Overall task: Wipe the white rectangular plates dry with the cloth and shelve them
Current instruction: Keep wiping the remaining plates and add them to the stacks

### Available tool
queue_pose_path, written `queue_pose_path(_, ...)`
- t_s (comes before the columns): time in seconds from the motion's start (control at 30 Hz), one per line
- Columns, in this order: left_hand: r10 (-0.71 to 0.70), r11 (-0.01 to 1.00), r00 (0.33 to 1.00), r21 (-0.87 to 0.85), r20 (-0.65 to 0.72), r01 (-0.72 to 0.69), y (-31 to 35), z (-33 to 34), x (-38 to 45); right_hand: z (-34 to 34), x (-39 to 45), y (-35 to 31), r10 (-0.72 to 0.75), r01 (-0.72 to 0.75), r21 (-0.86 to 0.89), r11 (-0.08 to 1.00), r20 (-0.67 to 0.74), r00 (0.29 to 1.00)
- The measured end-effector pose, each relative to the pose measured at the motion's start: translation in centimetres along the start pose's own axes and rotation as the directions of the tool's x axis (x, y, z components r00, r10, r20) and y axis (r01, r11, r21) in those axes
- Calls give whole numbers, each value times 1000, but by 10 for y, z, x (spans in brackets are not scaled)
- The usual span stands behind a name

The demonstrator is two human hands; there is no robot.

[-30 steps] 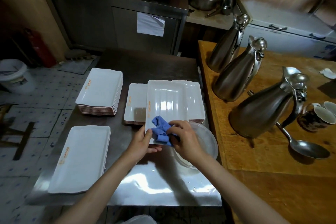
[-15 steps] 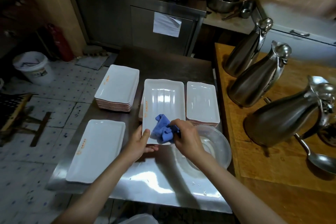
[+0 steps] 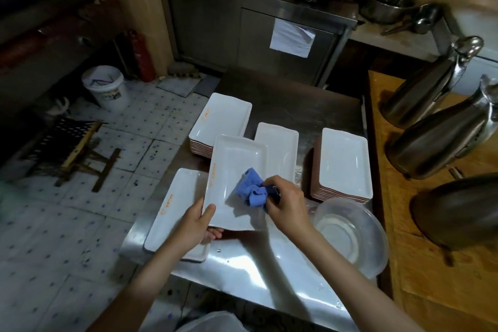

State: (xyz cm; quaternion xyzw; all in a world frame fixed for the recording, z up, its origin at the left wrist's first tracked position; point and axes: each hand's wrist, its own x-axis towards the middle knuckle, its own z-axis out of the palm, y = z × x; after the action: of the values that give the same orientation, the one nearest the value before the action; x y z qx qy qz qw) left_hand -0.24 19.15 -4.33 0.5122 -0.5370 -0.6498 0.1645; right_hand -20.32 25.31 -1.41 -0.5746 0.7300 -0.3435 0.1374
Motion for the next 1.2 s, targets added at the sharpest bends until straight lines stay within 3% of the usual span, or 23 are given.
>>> queue_pose_path(0.43, -152, 987, 984, 35, -91, 155, -48, -57, -8, 31, 11, -16, 42, -45, 46, 998, 54, 998)
queue_pose_path(0.7, -214, 973, 976, 76, -41, 216, -55, -82, -15, 39, 14, -19, 65, -66, 7, 998, 89, 994)
queue_pose_path(0.83, -143, 966, 987, 205, -77, 156, -57, -91, -18, 43, 15, -21, 69, -69, -2, 998, 96, 993)
queue_pose_path(0.93, 12, 928, 981, 367, -196, 62, -55, -91, -25, 45, 14, -20, 73, -73, -6, 997, 99, 992)
queue_pose_path(1.03, 124, 910, 955, 414, -271, -1, -48, -88, -33, 46, 14, -19, 77, -77, -12, 997, 96, 992)
queue_pose_path(1.2, 172, 779, 940, 624, -295, 54, -40, -90, -41, 47, 13, -20, 83, -85, 13, 996, 83, 993)
